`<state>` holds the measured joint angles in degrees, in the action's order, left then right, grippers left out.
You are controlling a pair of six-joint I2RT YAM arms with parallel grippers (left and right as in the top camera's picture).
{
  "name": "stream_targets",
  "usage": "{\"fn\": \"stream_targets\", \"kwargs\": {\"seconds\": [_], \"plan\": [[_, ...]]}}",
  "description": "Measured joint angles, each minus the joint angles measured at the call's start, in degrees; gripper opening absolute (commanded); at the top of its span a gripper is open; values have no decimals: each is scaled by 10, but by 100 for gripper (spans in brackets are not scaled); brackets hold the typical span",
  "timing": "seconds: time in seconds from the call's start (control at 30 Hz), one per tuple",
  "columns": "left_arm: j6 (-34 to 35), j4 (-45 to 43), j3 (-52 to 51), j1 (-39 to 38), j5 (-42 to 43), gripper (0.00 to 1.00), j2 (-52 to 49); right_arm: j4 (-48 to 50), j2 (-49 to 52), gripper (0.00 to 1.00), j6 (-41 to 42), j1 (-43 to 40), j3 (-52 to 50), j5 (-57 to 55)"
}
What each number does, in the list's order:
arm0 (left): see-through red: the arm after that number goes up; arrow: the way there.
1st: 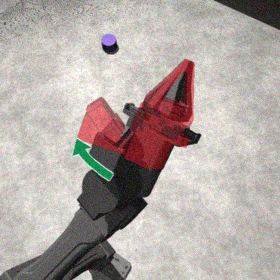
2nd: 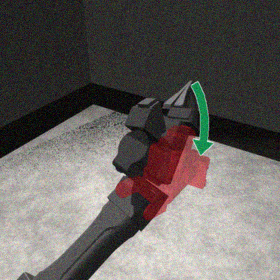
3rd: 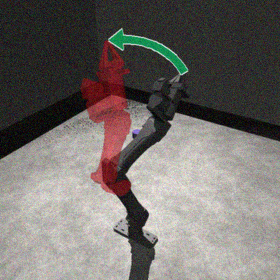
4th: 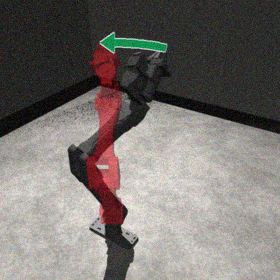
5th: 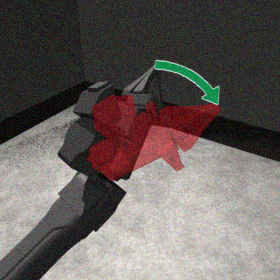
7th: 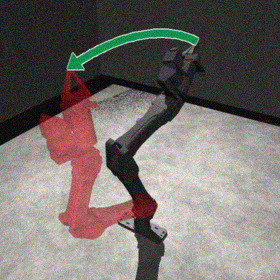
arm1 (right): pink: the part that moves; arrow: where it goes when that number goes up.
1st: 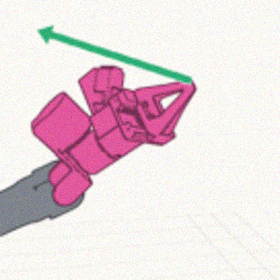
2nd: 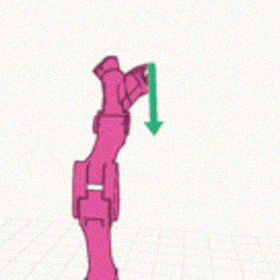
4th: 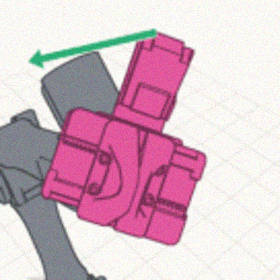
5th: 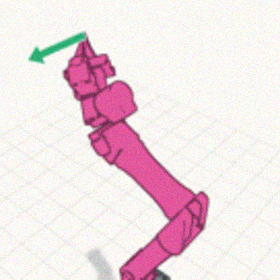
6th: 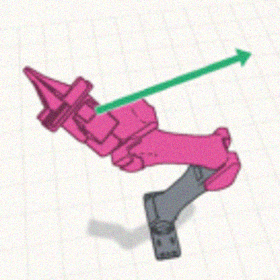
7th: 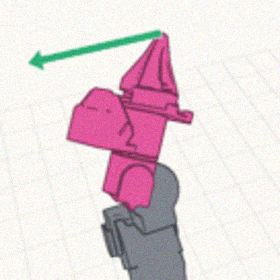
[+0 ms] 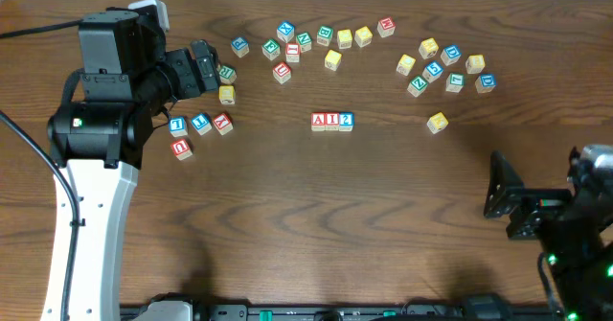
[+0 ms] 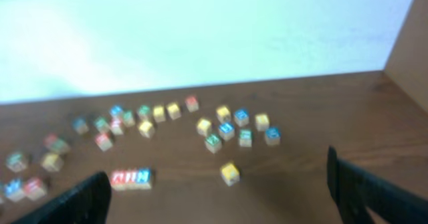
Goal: Spell out AI2
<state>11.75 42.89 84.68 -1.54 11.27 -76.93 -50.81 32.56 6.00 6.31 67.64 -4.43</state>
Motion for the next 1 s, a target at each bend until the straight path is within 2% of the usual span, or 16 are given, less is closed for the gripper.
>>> {"fn": "stream_targets", "kwargs": {"seconds": [0.2,0.53,1.0], "plan": [[0,1,0,0,0,98,0,174,-125,99,-65,-56,-193,54],[0,1,0,0,0,98,0,443,-234,99,-90,-61,-486,111],[0,1,0,0,0,98,0,500,-316,99,-92,-61,-660,139]]}}
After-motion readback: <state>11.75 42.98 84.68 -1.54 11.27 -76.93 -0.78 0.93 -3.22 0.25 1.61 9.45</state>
